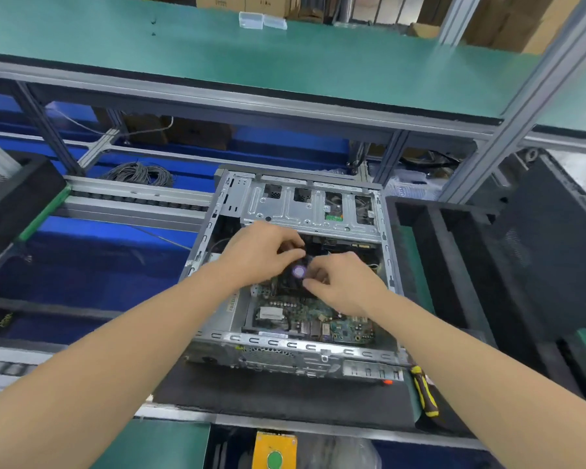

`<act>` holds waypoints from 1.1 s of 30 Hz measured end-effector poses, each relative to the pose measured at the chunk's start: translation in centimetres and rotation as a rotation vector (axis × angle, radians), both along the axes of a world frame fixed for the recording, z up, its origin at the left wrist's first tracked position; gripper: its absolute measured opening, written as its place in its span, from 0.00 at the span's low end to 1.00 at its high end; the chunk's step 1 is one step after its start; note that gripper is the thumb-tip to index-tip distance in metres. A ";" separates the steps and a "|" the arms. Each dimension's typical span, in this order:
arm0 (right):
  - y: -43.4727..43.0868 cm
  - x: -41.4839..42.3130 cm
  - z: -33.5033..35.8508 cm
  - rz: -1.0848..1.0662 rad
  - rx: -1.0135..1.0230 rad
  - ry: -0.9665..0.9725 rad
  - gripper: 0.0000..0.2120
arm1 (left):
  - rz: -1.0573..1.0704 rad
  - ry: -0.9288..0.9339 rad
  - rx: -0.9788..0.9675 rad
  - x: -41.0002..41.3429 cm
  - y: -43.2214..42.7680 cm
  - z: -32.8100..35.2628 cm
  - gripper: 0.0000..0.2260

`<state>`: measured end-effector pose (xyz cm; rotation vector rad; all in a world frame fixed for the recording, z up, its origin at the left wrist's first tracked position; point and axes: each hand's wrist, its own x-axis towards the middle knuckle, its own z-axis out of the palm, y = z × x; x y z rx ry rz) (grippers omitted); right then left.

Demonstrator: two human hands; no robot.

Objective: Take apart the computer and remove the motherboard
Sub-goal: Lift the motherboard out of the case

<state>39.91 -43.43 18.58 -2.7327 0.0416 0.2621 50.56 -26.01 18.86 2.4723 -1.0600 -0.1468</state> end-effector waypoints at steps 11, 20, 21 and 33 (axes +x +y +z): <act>0.3 -6.1 1.0 0.373 0.025 0.232 0.43 | -0.484 0.061 0.490 -6.1 6.7 0.7 0.41; 2.1 -9.7 -2.2 0.331 -0.330 -0.204 0.26 | -0.315 -0.599 0.399 -9.7 7.2 -2.7 0.33; 2.2 -9.9 -2.5 0.326 -0.357 -0.234 0.25 | -0.321 -0.660 0.368 -9.6 7.2 -2.8 0.31; -1.8 -3.5 -2.3 0.181 -0.412 -0.275 0.22 | -0.289 -0.761 0.324 -1.9 2.3 -3.5 0.27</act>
